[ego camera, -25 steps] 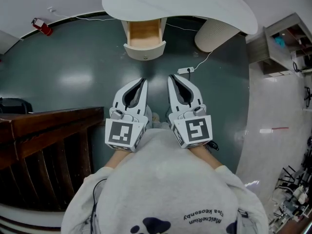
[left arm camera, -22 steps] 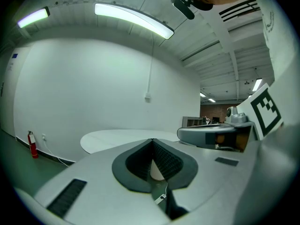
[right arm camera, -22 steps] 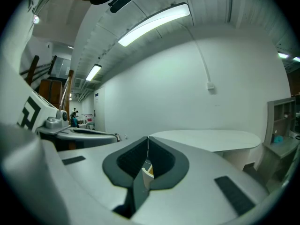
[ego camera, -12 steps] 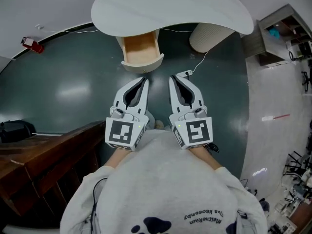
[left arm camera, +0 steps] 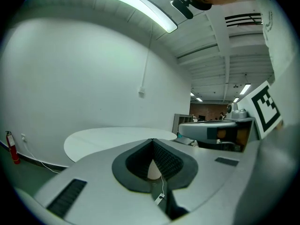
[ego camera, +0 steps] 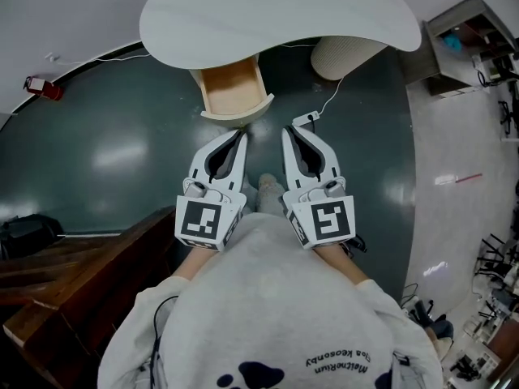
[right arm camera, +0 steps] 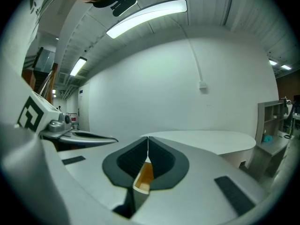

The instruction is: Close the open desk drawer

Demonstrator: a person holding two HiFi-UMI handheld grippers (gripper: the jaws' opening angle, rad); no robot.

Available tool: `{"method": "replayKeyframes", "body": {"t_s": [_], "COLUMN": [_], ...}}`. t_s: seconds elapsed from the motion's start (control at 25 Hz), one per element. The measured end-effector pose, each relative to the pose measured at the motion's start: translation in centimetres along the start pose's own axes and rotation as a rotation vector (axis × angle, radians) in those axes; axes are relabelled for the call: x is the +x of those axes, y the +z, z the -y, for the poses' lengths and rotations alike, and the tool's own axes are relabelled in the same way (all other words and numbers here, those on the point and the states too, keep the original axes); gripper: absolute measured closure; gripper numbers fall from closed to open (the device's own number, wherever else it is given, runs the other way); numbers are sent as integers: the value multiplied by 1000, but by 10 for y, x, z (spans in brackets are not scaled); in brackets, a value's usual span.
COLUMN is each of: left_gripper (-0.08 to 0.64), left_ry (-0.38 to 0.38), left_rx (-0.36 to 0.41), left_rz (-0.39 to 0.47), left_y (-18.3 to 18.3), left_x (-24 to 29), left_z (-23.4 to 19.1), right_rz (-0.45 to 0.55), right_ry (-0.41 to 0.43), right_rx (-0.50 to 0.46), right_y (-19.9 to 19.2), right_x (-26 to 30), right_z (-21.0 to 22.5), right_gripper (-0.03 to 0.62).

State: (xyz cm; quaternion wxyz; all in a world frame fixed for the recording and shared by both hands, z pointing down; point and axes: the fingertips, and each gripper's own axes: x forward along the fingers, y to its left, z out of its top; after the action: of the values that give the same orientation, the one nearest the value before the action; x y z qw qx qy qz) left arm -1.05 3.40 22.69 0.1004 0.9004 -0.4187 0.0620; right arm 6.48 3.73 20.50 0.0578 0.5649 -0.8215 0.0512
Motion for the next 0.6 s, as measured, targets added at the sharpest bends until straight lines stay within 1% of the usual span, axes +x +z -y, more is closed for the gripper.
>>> {"method": "replayKeyframes", "body": {"t_s": [0.16,0.4,0.52,0.6], "left_gripper": [549,550,550,550], "left_ry": [7,65,87,106], "left_rx": [2,6,14,6], "left_rz": [-18,-34,-28,-28], "left_y": [-3,-1,-1,-3], "left_x": [11,28,35,39], "left_z": [1,-4,-3,-3], "right_rz": [1,3,6,3], "right_ry": [23,107,145,171], "right_rx": [-10,-38,-40,-39], "right_y": [1,0,-1,-3], "right_x": [11,33,42,48], "right_z": [9,19,24,27], "right_gripper": [575,575,575,575]}}
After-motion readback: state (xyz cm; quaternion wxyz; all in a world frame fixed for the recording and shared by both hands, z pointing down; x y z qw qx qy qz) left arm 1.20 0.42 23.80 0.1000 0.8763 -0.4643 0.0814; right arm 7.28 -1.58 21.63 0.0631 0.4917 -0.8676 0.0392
